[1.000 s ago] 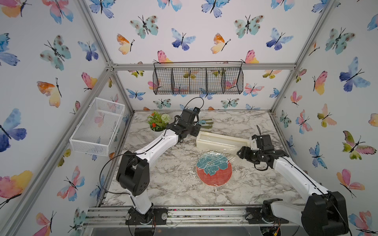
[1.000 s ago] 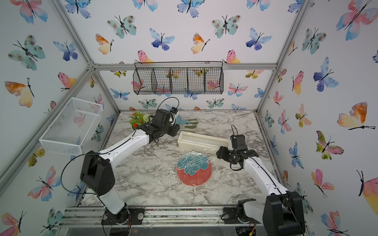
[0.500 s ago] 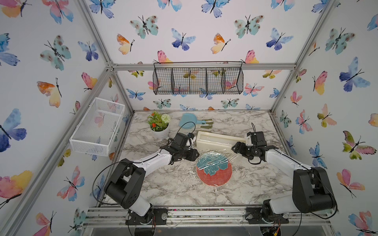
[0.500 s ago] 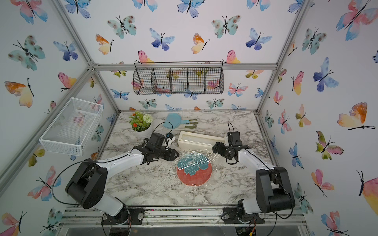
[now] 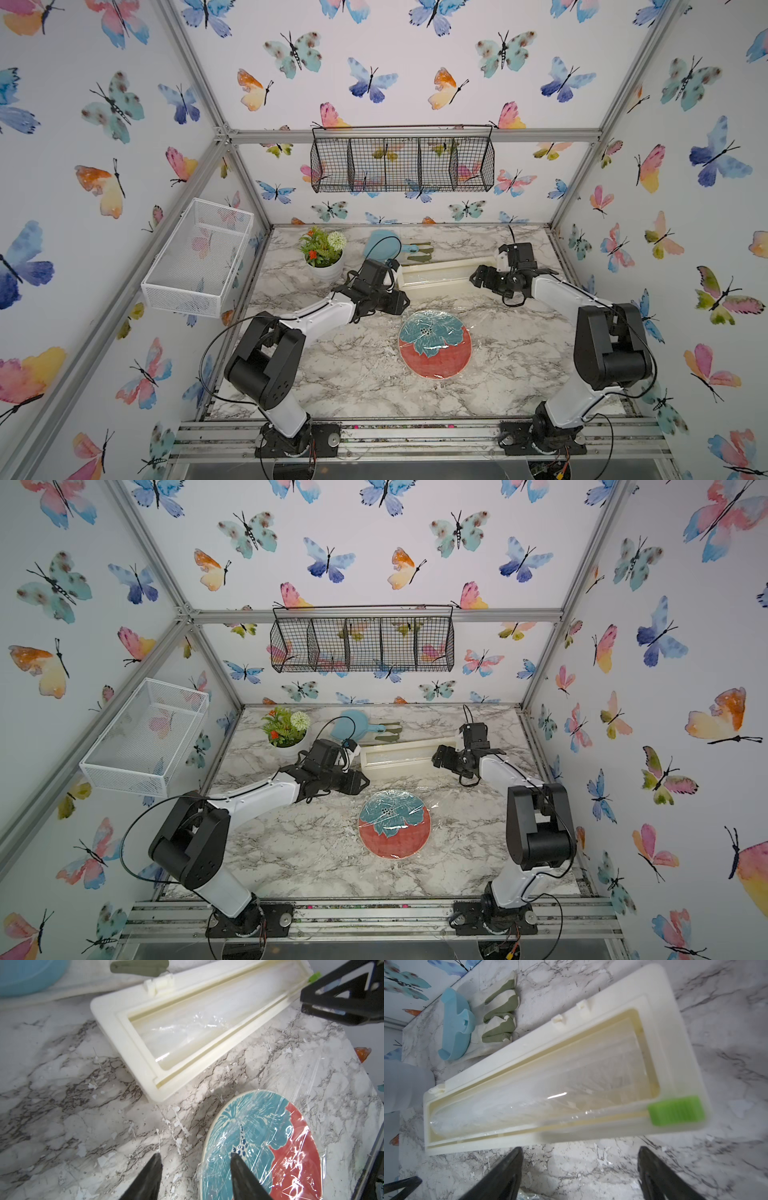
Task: Wrap the plate with plastic wrap
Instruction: Move the plastic wrap cutting box to the center of the board, then cover the plate with plastic wrap.
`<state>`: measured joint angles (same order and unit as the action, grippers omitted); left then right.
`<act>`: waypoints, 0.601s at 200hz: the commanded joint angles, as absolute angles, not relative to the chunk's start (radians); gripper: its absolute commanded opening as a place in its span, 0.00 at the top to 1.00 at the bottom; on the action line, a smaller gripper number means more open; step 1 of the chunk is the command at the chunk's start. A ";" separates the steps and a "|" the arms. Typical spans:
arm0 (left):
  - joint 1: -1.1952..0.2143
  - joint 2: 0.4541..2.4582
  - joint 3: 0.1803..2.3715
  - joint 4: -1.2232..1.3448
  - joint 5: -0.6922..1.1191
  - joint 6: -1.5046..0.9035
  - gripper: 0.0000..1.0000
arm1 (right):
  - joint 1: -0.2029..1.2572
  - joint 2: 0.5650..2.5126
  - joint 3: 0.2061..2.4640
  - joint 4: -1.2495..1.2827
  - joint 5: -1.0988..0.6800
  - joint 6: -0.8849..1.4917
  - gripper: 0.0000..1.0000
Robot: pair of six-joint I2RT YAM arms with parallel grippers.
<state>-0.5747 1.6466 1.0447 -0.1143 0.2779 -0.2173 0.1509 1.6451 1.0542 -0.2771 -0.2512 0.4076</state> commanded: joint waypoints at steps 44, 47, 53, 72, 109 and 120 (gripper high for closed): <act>-0.565 1.716 1.003 -0.107 0.384 -0.180 0.40 | 0.147 1.273 0.819 -0.436 -0.219 0.399 0.13; -0.565 1.719 0.999 -0.100 0.390 -0.181 0.40 | 0.147 1.267 0.811 -0.428 -0.236 0.404 0.13; -0.566 1.727 0.992 -0.083 0.408 -0.185 0.38 | 0.147 1.260 0.788 -0.413 -0.278 0.412 0.14; -0.565 1.744 0.981 -0.040 0.460 -0.196 0.34 | 0.147 1.281 0.739 -0.355 -0.369 0.439 0.14; -0.565 1.751 0.963 -0.013 0.528 -0.204 0.35 | 0.147 1.318 0.683 -0.275 -0.416 0.456 0.14; -0.564 1.749 0.950 0.005 0.528 -0.207 0.38 | 0.147 1.318 0.663 -0.236 -0.426 0.464 0.15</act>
